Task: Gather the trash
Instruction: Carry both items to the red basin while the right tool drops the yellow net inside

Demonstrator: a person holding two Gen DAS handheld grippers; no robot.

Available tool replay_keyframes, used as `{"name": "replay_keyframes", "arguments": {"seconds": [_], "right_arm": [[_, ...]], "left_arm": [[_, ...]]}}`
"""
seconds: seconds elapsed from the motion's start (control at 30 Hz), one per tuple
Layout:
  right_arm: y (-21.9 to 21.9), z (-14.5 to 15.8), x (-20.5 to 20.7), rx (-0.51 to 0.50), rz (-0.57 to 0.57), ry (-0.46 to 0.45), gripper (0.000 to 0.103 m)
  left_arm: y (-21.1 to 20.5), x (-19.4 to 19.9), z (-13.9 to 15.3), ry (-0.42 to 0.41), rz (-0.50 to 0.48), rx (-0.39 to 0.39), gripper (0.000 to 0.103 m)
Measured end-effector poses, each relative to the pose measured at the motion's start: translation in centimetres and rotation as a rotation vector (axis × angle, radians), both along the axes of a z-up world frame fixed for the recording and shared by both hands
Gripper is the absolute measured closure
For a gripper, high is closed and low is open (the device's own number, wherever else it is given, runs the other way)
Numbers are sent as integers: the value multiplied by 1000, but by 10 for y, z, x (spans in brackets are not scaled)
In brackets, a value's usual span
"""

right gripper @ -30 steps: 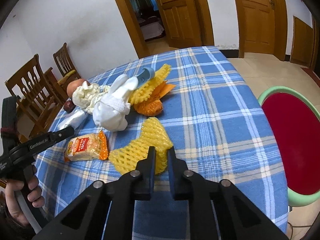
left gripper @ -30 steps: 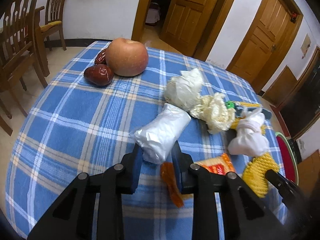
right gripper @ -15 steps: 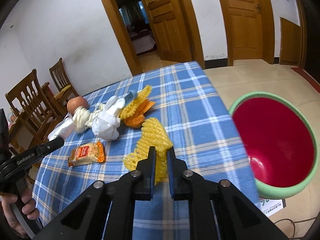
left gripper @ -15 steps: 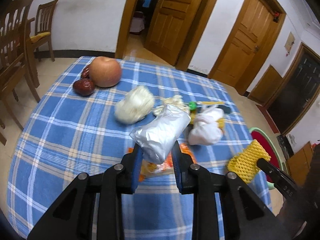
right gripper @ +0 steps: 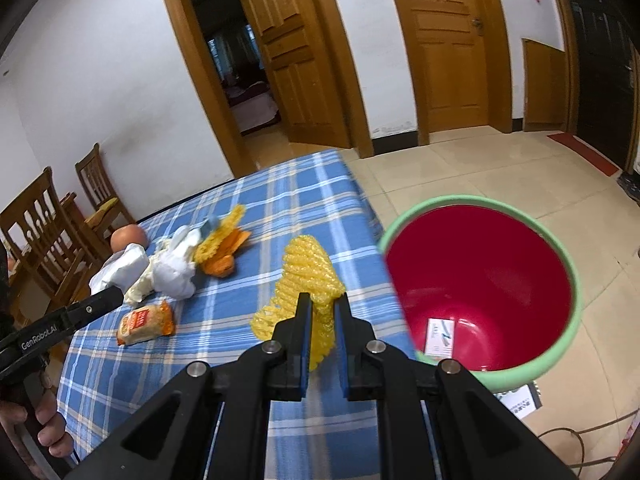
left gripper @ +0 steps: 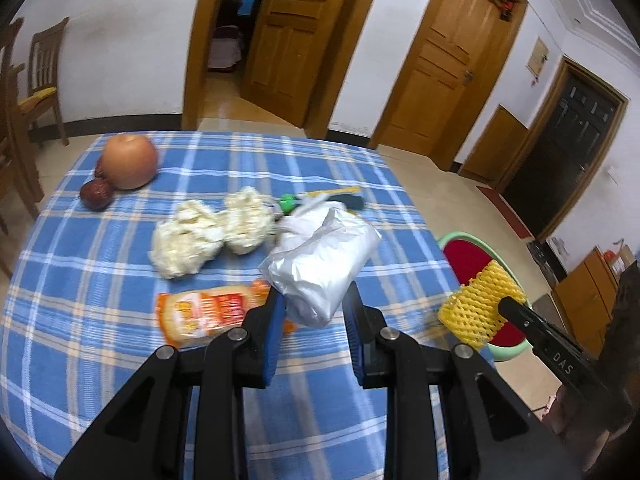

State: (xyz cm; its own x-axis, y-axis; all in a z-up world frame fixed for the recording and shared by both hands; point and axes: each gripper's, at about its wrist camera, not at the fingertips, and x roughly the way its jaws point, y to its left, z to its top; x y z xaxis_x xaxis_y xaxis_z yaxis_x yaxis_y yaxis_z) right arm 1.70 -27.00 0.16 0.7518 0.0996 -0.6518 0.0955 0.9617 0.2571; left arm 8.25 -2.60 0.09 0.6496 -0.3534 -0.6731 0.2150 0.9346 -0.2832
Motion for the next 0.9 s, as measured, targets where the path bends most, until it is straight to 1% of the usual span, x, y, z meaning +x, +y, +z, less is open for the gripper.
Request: {"name": "replay_keyframes", "arguments": {"seconds": [0.3,0.6,0.9], "right_arm": [[-40,0,-13,5,-92,-4,90],[-81,-3,-25,-19,-203,-1,90],[-124,-12,-37,-21,-307,9,90]], "left_arm": [[-50,1,5,-4,-101,15,75],[-99,4,7,-9,-209,32,75],[-149,11,-3,13,-293,53,75]]}}
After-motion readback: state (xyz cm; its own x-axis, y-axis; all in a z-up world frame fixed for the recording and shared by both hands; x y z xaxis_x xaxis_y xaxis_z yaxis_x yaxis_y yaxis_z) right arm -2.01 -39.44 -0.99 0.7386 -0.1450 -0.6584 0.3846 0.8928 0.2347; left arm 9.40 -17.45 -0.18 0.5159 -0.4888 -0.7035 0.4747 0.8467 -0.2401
